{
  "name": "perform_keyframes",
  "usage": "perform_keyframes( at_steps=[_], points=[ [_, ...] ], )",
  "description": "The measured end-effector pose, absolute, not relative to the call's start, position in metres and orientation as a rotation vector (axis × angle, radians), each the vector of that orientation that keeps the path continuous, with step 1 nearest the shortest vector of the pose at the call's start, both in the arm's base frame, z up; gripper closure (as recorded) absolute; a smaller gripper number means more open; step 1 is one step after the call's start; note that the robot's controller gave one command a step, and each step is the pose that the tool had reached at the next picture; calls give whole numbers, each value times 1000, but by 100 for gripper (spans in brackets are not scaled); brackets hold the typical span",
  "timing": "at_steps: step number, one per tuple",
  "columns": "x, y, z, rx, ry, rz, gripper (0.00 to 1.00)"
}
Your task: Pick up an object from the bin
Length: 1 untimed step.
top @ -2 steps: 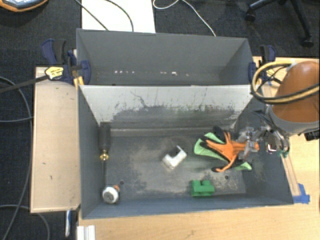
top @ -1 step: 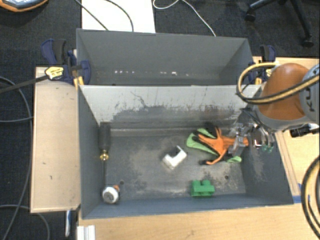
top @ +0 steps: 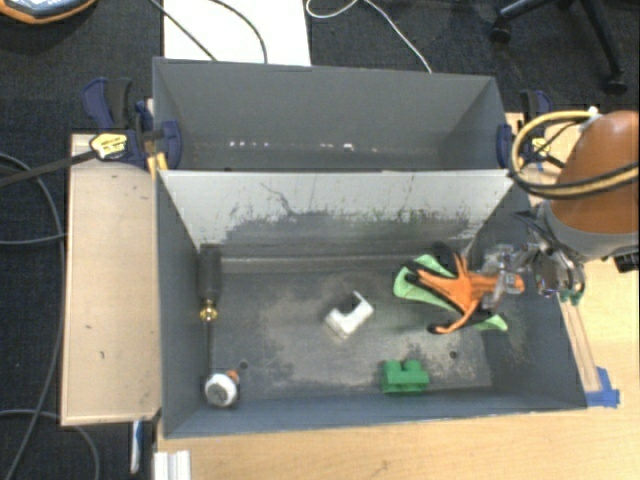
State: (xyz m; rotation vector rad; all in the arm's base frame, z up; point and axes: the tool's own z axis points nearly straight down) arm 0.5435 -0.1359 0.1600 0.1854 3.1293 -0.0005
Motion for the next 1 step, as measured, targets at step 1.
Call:
perform_keyframes(
  at_steps=[1],
  points=[
    [576,-124,104,212,3108,-3,100]
  ],
)
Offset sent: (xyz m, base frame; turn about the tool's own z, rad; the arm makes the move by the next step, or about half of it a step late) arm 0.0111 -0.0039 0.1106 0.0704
